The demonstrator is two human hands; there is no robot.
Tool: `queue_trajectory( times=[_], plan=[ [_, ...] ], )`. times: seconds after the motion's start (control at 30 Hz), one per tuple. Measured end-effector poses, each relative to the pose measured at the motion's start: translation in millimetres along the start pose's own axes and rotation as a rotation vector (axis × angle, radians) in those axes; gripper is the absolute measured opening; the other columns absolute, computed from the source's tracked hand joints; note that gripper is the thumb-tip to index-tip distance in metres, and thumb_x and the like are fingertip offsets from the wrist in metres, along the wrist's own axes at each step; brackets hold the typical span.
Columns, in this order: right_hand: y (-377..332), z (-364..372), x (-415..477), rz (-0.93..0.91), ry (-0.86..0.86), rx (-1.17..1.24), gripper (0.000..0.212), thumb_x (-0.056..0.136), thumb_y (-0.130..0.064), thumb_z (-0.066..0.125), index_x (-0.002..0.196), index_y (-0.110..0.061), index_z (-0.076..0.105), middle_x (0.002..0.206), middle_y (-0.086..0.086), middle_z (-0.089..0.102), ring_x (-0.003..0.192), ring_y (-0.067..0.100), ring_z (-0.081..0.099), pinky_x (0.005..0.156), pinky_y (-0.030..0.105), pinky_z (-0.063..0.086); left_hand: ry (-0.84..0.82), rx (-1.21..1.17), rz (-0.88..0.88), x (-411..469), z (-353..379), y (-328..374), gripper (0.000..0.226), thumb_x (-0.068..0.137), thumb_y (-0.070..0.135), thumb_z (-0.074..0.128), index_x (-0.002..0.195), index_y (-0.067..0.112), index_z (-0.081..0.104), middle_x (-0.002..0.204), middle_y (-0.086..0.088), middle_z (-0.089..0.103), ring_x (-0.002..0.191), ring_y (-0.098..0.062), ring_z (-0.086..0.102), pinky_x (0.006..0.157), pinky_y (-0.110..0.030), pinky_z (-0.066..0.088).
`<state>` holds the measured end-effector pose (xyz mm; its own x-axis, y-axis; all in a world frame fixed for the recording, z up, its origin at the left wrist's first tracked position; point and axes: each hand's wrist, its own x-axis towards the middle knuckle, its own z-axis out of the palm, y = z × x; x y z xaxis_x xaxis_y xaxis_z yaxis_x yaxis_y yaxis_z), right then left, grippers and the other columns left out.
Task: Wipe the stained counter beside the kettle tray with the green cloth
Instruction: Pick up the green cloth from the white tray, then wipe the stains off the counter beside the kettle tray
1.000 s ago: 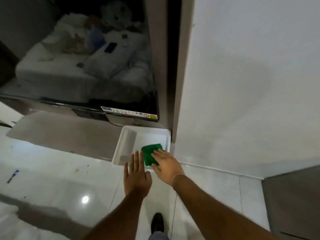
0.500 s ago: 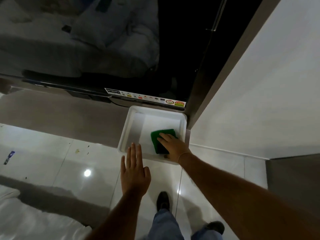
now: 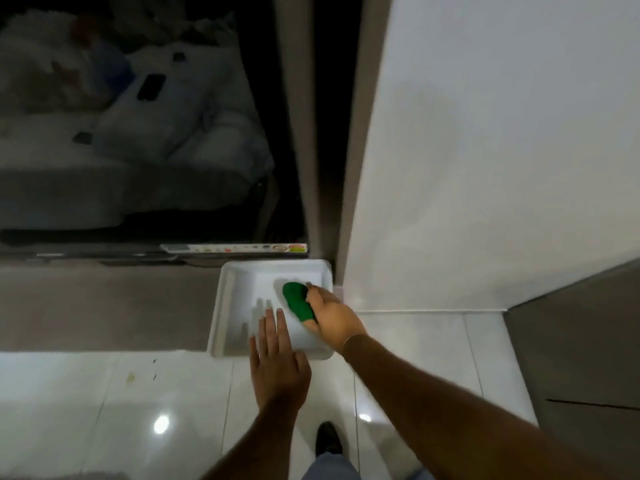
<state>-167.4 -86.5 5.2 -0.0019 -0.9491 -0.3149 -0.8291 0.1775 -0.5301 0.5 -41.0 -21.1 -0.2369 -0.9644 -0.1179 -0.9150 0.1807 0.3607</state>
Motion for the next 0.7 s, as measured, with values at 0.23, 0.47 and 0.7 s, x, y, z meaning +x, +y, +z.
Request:
queue_trajectory(
  times=[0.23,0.47,0.7],
  plan=[
    [72,-38,-97,0.192,0.323,0.101,0.047,0.104,-0.041,0.054,0.144,-0.023,0.040,0.137,0.005,0.061,0.113,0.025,0.066,0.091,0.029,0.053,-0.145,0.112,0.287,6,9,115,0.082,0.110,0.036,0.034,0.174,0.021,-0.015,0.183,-0.002,-0.019,0.170,-0.021,-0.015,0.139,-0.046,-0.007],
    [194,-83,-230,0.522,0.539,0.076,0.052,0.106,-0.035,0.054,0.154,-0.022,0.039,0.160,0.004,0.046,0.132,0.029,0.060,0.101,0.041,0.057,-0.271,0.227,0.713,-12,53,260,0.075,0.101,0.046,-0.006,0.169,0.019,-0.025,0.183,-0.006,-0.020,0.171,-0.025,-0.015,0.139,-0.049,-0.003],
    [300,-105,-381,0.815,0.703,0.123,0.057,0.107,-0.029,0.050,0.162,-0.024,0.033,0.168,0.003,0.037,0.147,0.027,0.048,0.114,0.041,0.048,-0.408,0.287,1.021,-90,104,415,0.081,0.105,0.056,0.003,0.176,0.019,0.013,0.184,-0.008,0.011,0.171,-0.031,0.011,0.137,-0.053,0.011]
  ],
)
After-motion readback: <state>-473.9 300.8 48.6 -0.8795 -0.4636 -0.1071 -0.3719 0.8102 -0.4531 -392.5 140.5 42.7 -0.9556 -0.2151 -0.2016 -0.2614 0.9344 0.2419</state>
